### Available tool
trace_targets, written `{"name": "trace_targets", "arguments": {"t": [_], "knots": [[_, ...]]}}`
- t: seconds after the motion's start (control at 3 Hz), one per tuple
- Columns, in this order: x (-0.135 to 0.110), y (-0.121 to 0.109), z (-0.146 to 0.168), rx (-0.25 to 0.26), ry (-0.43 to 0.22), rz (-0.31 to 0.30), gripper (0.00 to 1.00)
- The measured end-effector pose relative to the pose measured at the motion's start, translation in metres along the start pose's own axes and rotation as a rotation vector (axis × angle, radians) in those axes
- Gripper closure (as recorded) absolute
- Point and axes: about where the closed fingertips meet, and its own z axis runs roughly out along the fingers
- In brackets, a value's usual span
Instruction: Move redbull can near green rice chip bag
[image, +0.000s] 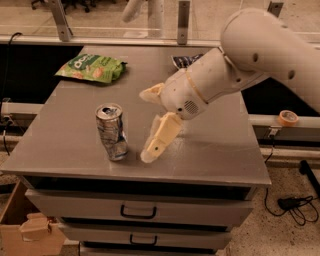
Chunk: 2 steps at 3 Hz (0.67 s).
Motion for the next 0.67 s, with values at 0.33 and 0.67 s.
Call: {"name": "trace_targets", "arguments": {"t": [0.33, 0.67], "knots": [[-0.022, -0.001, 0.036, -0.057, -0.142, 0.016, 0.0], [-0.037, 0.003, 0.06, -0.113, -0.291, 0.088, 0.18]]}}
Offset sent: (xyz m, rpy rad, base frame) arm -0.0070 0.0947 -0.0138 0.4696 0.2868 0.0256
